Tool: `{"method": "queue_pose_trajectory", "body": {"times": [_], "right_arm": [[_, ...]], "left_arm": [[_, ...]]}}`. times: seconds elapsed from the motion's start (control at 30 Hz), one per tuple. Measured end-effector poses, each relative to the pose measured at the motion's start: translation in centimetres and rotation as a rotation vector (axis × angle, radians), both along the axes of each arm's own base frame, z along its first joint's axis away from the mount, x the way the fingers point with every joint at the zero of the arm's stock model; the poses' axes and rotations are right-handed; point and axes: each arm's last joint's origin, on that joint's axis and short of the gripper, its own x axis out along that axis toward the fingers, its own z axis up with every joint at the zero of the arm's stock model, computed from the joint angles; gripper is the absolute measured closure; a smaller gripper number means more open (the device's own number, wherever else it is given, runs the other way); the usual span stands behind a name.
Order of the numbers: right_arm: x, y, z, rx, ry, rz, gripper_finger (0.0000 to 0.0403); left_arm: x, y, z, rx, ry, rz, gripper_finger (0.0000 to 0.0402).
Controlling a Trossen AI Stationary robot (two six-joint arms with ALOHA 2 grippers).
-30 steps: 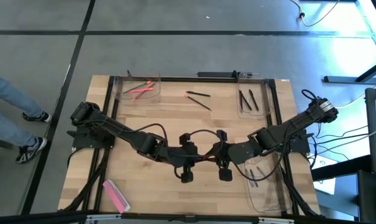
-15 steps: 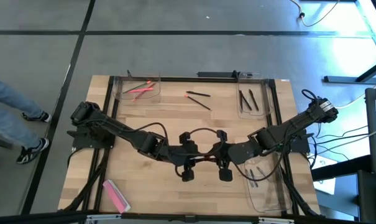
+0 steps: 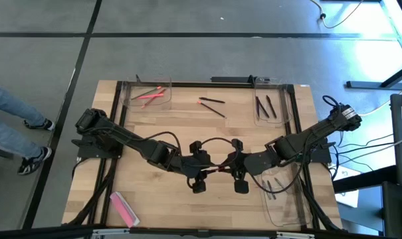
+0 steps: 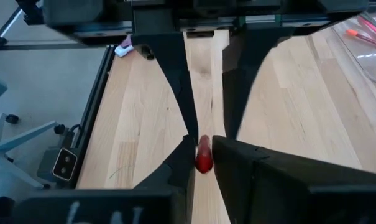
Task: Sort crayons/erasers/pens/pencils in bins
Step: Put the red crayon into the bottom transparent bin
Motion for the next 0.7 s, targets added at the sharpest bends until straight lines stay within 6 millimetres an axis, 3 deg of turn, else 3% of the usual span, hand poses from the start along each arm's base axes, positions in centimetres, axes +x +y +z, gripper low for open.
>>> {"method": "queue_pose_trajectory", "body": {"times": [0.37,0.7], "right_arm": [[-0.1,0.0,-0.1,-0.004,0.011,-0.001,0.0345],[-0.2,-0.1,-0.2,-0.010,0.026,-0.002,0.0345]], "left_arm": [[-1.5,-1.7,-0.9,-0.036,0.132,-0.068,0.0297],[-1.5,-1.7,-1.1,-0.054,0.135,-0.051,0.0297]]}}
